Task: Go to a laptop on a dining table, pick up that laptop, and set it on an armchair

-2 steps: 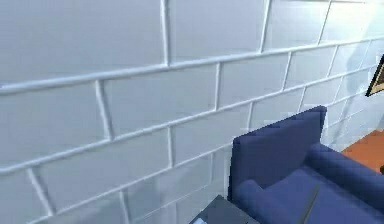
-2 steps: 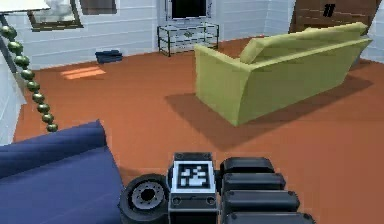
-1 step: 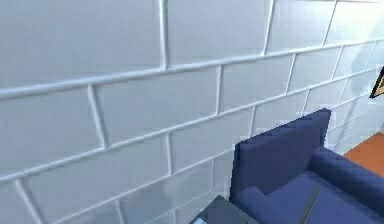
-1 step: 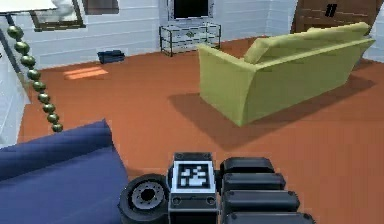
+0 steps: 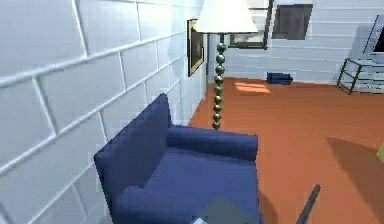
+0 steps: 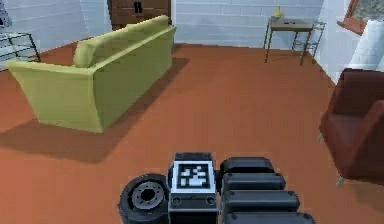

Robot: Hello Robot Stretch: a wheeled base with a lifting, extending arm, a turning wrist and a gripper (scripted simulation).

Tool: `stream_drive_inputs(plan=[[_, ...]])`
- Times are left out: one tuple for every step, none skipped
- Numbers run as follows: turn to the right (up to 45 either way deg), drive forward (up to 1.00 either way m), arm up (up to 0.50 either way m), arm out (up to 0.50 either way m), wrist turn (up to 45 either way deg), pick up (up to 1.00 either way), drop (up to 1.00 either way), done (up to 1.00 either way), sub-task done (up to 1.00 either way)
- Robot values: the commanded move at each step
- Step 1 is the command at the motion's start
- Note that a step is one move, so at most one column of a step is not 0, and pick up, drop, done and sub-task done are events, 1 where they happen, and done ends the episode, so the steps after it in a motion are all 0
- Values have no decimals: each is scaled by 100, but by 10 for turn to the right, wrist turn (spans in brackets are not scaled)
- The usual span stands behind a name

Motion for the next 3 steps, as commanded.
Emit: stream_drive_inputs(plan=[[450, 0, 0, 0, 0, 0, 0, 0, 0], [180, 0, 0, 0, 0, 0, 0, 0, 0], [30, 0, 0, 0, 0, 0, 0, 0, 0]])
